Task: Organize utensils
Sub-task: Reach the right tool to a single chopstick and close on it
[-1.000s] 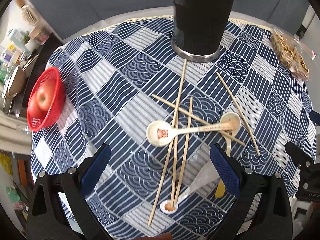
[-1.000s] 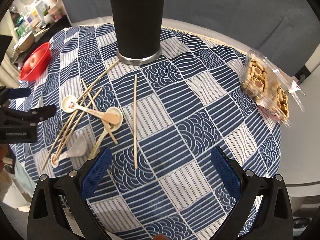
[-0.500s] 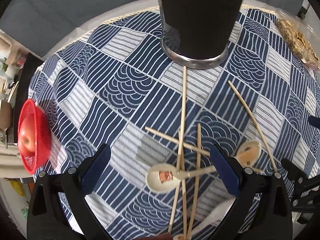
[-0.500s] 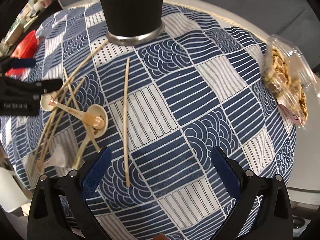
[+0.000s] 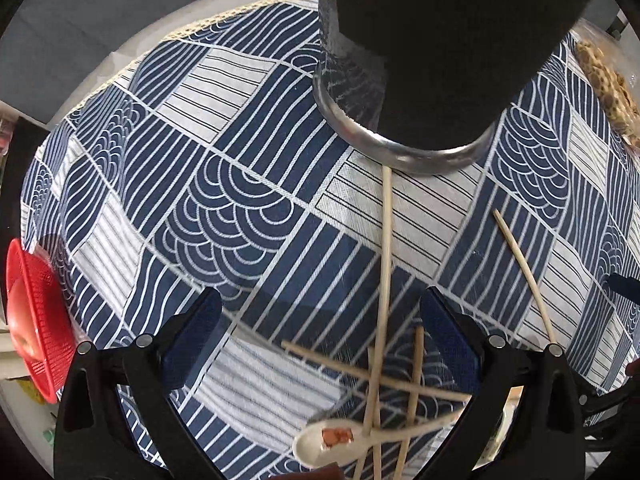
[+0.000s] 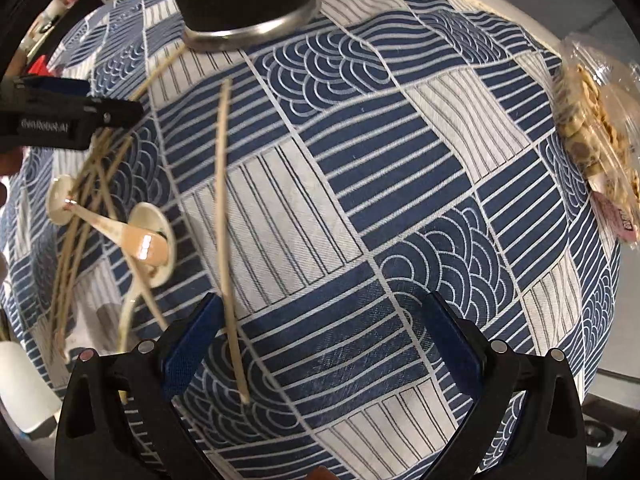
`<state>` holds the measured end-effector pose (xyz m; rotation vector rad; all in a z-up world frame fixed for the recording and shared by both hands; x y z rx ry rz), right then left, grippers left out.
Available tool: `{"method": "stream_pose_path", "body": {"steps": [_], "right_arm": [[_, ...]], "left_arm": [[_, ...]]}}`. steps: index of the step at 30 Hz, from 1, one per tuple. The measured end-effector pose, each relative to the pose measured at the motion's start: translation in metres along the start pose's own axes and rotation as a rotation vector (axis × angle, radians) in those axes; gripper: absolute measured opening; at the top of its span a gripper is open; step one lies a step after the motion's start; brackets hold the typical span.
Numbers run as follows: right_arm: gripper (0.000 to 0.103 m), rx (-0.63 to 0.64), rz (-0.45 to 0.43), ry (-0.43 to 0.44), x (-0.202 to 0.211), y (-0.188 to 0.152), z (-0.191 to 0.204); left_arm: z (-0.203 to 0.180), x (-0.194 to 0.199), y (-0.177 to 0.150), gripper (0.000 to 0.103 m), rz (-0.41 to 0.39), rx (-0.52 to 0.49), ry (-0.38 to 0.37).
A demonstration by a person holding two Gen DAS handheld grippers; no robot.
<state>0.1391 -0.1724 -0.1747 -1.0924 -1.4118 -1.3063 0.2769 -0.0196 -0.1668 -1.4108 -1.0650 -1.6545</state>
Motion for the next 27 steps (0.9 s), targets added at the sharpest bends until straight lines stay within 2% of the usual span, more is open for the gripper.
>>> {"method": "stream_pose_path", "body": {"steps": [4, 8, 11, 13, 17, 18, 19, 20, 21, 22, 23, 24, 25, 27], "right_arm": [[0.097, 0.020, -0.009, 0.003, -0.002, -0.001, -0.002], [0.097, 0.015, -0.028, 0.005, -0.001, -0.007, 0.000], [0.097, 0.011, -0.059, 0.003, 0.003, -0.018, 0.000], [0.097, 0.009, -0.080, 0.002, 0.005, -0.024, -0.001], [0.096, -0.003, -0.047, -0.002, 0.004, -0.025, -0.001], [0.095, 0.000, -0.033, -0.004, 0.004, -0.026, 0.000], [0.089, 0.010, -0.033, -0.002, 0.005, -0.022, 0.002], [0.082, 0.033, -0.041, 0.004, 0.009, -0.023, 0.005], [0.063, 0.069, -0.049, 0.010, 0.014, -0.025, 0.009], [0.044, 0.094, -0.050, 0.015, 0.015, -0.024, 0.013], [0.035, 0.118, -0.052, 0.019, 0.017, -0.026, 0.016], [0.020, 0.134, -0.051, 0.028, 0.018, -0.028, 0.016], [0.008, 0.138, -0.046, 0.028, 0.018, -0.029, 0.016], [0.005, 0.138, -0.033, 0.034, 0.018, -0.034, 0.014]], "left_arm": [[0.012, -0.010, 0.010, 0.099, 0.007, 0.032, -0.076], [0.013, -0.013, 0.015, 0.099, -0.012, -0.019, -0.080], [0.016, -0.014, 0.017, 0.099, -0.087, -0.054, -0.089], [0.015, -0.013, 0.014, 0.099, -0.089, -0.065, -0.096], [0.015, -0.015, 0.016, 0.098, -0.083, -0.056, -0.096], [0.015, -0.013, 0.013, 0.094, -0.086, -0.055, -0.098], [0.017, -0.009, 0.009, 0.089, -0.090, -0.056, -0.102], [0.015, -0.004, 0.004, 0.074, -0.098, -0.060, -0.106], [0.015, 0.000, 0.003, 0.054, -0.098, -0.061, -0.110], [0.017, 0.003, 0.003, 0.043, -0.093, -0.063, -0.114], [0.020, 0.005, 0.004, 0.017, -0.081, -0.059, -0.122], [0.022, 0.004, 0.004, 0.009, -0.068, -0.049, -0.139], [0.024, 0.004, 0.003, 0.009, -0.058, -0.041, -0.153], [0.025, 0.004, 0.000, 0.009, -0.044, -0.041, -0.154]]}}
Point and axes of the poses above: each gripper's, at about its wrist camera, not at the fingertips, and x roughly against the way its jaws point, z to its left, y to its top, the point moved 1 cm from there along -x, roughly the way its jaws point, and after that the axes turned 2 degrees about -y, right-handed, at the moved point
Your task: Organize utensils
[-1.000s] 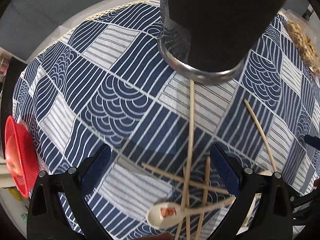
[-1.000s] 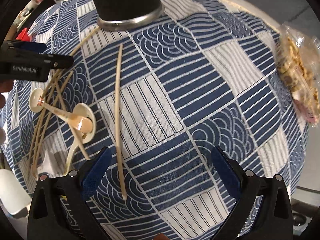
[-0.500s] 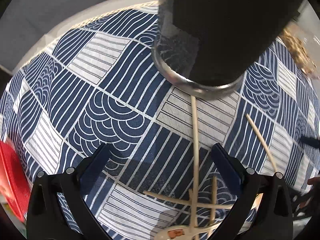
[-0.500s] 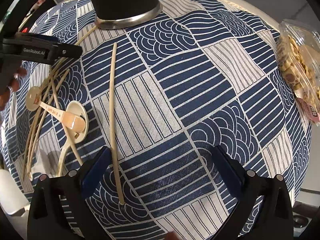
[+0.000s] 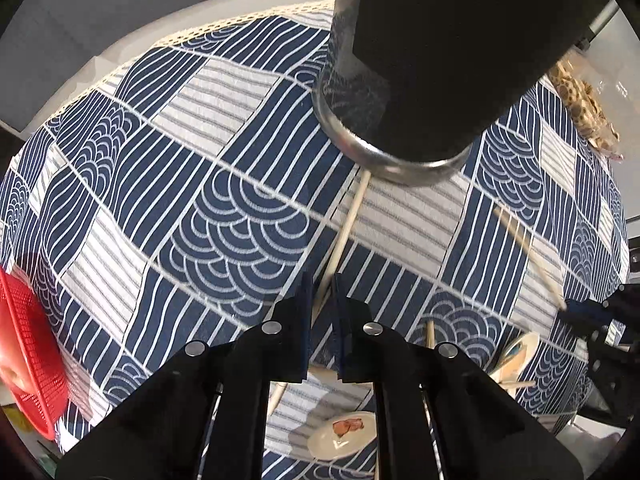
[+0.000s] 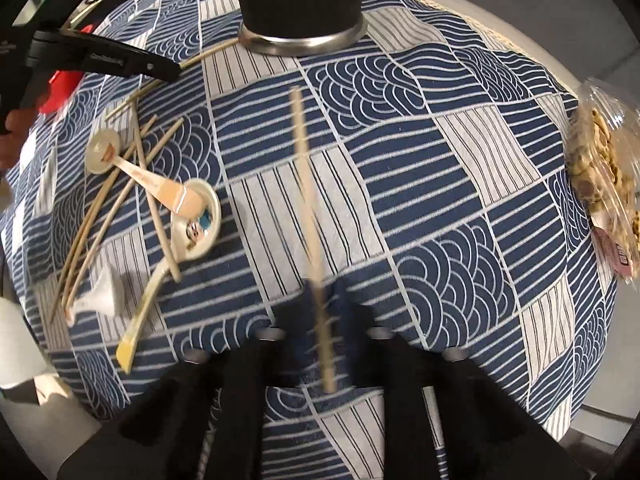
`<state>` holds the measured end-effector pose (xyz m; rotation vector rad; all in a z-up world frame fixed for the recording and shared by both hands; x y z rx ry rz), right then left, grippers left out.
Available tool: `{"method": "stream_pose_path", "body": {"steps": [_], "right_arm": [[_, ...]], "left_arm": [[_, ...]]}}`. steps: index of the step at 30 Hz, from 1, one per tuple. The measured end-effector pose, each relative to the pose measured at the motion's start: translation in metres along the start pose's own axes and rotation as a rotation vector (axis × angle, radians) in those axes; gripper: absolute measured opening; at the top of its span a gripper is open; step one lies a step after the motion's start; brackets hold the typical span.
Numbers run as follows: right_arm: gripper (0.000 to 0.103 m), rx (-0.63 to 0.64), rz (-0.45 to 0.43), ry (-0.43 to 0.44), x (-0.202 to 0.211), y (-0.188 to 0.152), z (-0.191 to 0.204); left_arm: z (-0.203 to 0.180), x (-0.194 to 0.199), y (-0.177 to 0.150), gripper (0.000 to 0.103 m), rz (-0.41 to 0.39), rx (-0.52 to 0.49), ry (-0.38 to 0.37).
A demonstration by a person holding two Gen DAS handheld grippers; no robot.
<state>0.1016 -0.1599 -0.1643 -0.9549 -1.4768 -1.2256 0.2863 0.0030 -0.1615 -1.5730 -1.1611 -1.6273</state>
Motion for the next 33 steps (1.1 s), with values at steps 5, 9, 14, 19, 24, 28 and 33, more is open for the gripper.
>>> {"method": "stream_pose_path", "body": {"steps": [5, 9, 14, 19, 24, 28, 33], "right_arm": [[0.005, -0.065, 0.027, 0.069, 0.003, -0.028, -0.015], [0.005, -0.146, 0.031, 0.124, 0.008, -0.052, -0.032], [0.005, -0.210, 0.008, 0.174, 0.021, -0.072, -0.046], [0.005, -0.236, -0.029, 0.215, 0.037, -0.084, -0.055], [0.005, -0.221, -0.079, 0.235, 0.055, -0.088, -0.055], [0.005, -0.216, -0.132, 0.253, 0.068, -0.087, -0.051], [0.005, -0.200, -0.206, 0.249, 0.090, -0.087, -0.052]], "left_arm": [[0.002, 0.007, -0.026, 0.008, 0.025, 0.012, -0.015], [0.003, 0.012, -0.048, 0.007, 0.034, 0.019, -0.011], [0.006, 0.021, -0.070, 0.005, 0.057, 0.033, 0.013], [0.012, 0.041, -0.098, 0.005, 0.044, 0.079, 0.023], [0.004, 0.062, -0.132, 0.005, 0.026, 0.138, 0.020], [-0.005, 0.085, -0.143, 0.005, -0.013, 0.159, 0.024], [-0.002, 0.098, -0.140, 0.005, -0.086, 0.206, 0.025]]}}
Point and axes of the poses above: each gripper's, at about its wrist camera, not at the fingertips, and x roughly against the way its jaws point, z to its left, y to its top, the point moved 1 cm from there along -x, roughly the way its jaws point, and after that the axes turned 2 degrees about -y, right-handed, at the moved point
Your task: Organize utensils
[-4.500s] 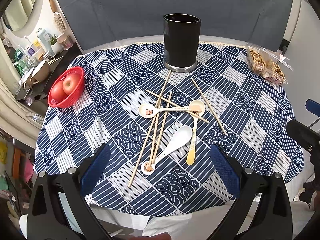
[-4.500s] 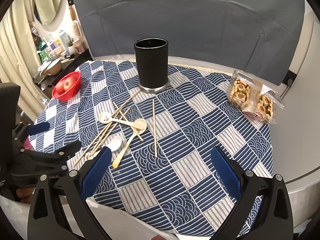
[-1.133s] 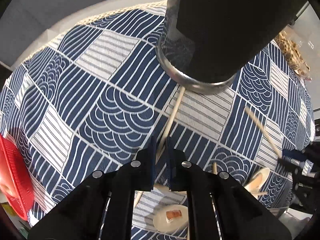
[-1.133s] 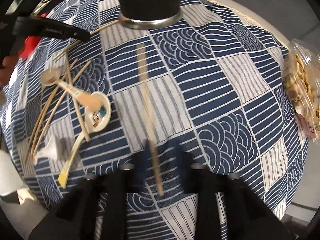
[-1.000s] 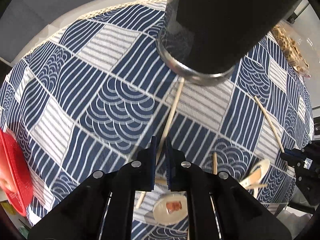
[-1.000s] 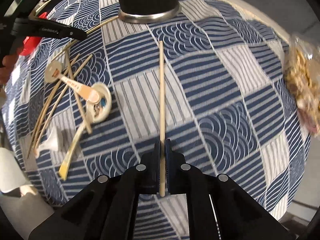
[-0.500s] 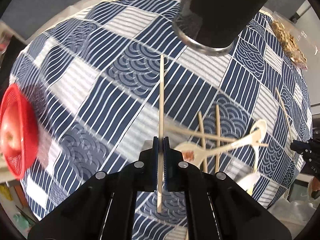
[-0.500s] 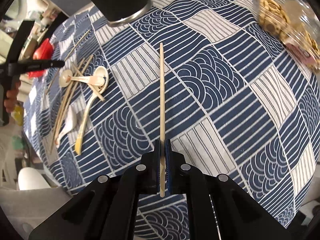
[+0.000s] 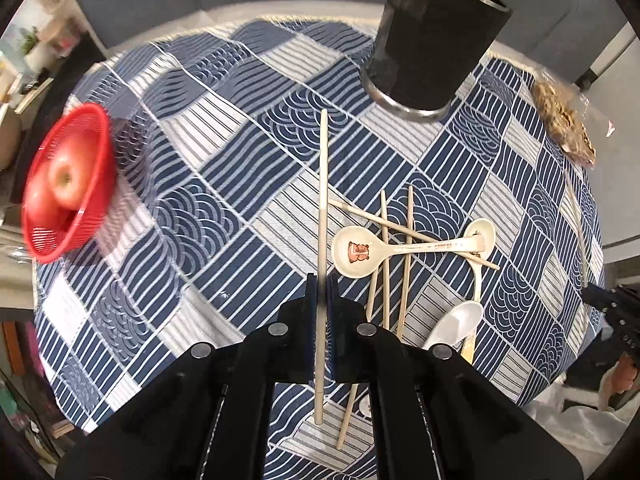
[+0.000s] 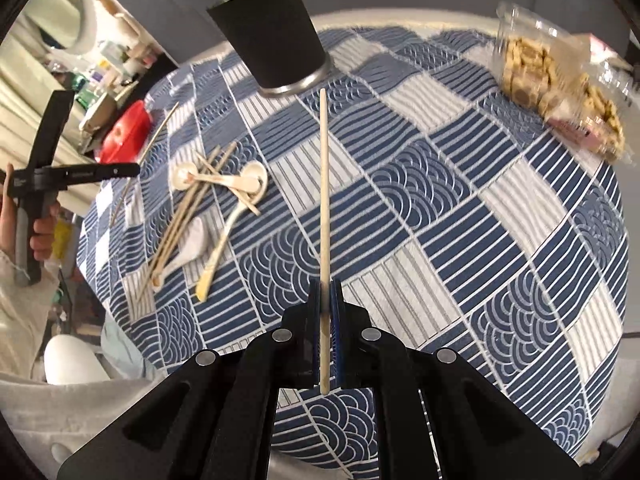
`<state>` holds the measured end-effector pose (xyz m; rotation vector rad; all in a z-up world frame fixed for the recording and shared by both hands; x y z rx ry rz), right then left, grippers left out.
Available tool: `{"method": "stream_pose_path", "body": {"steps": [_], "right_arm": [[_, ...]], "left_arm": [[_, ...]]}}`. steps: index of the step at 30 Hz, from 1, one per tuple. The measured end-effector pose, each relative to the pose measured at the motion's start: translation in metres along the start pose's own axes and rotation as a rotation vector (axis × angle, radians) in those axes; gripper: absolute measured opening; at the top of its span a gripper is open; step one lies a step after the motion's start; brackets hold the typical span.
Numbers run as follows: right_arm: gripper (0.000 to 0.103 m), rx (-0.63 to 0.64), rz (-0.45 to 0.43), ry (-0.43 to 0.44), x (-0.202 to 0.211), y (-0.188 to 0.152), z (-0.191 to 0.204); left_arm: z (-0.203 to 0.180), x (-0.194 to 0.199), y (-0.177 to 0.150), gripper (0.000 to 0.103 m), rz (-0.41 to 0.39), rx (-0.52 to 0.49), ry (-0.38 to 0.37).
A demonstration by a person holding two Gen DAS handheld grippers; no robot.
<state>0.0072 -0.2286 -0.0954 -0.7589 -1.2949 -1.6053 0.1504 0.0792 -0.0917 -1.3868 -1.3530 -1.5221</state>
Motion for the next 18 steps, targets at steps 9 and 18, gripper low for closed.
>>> {"method": "stream_pose_path", "body": {"steps": [9, 18], "right_arm": [[0.005, 0.040, -0.128, 0.020, 0.042, 0.019, -0.002], [0.005, 0.121, -0.264, 0.089, 0.081, 0.068, 0.015]], "left_arm": [[0.000, 0.034, -0.004, 0.005, -0.107, 0.058, -0.034], [0.008, 0.067, 0.017, 0.005, -0.187, 0.098, -0.034]]}}
Point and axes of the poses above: each gripper's, at about its wrist camera, not at the fingertips, and x roughly against the way its jaws point, z to its left, y to its top, the point moved 1 cm from there along -x, roughly the way its jaws point, and after that the axes turned 2 degrees about -y, right-handed, at the moved point
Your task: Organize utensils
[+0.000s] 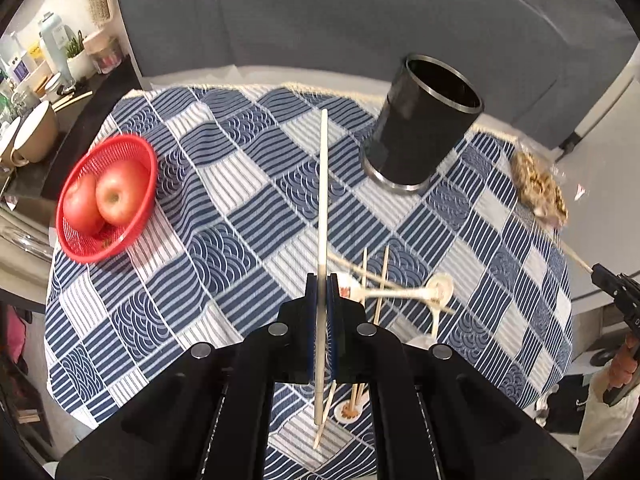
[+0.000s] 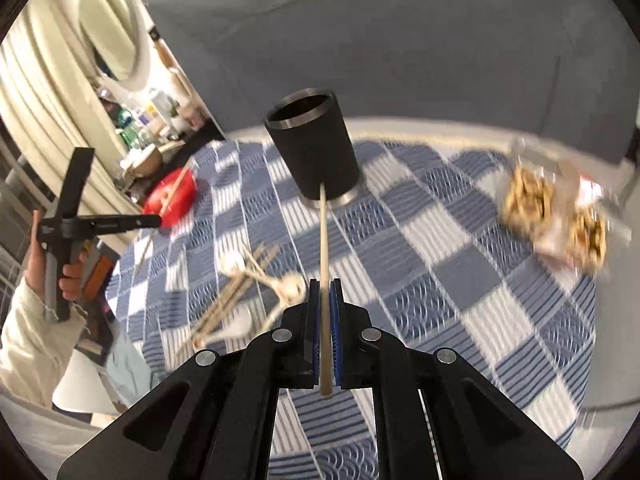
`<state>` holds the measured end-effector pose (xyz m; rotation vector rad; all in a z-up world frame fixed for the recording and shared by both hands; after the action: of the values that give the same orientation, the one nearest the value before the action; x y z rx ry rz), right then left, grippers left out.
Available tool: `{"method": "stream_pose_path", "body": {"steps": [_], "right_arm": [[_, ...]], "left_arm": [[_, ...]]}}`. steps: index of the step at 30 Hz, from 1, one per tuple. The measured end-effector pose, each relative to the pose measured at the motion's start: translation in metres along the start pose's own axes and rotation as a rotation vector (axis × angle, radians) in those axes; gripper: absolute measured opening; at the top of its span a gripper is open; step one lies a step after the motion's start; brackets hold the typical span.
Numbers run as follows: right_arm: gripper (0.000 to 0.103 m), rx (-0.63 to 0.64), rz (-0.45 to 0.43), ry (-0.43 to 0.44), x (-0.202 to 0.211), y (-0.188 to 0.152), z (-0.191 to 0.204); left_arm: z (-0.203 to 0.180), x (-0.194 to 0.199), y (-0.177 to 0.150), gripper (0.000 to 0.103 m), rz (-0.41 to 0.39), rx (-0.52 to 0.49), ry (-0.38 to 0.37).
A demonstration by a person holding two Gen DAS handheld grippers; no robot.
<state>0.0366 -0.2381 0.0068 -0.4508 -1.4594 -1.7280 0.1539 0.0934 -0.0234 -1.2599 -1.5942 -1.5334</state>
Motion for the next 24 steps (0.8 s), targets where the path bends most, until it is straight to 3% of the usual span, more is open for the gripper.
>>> {"method": "stream_pose_path", "body": {"steps": [7, 24], "right_arm": [[0.005, 0.065, -0.037, 0.049, -0.002, 0.055, 0.008], [0.005, 0.228, -0.180, 0.023, 0.005, 0.178, 0.028]], "left_arm": [[-0.016, 0.016, 0.032, 0.005, -0.083, 0.000, -0.051], [-0.052, 0.025, 0.103, 0.005, -0.252, -0.044, -0.201]]}}
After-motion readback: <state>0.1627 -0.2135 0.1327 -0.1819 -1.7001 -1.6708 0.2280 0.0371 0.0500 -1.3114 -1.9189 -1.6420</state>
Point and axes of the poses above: each gripper's, at about its wrist camera, not at the fingertips, and x roughly against the way its jaws point, z to its left, y to its top, the point moved 1 cm from there along -x, roughly the way its jaws point, and after that the axes turned 2 degrees about -y, right-handed, at the moved point
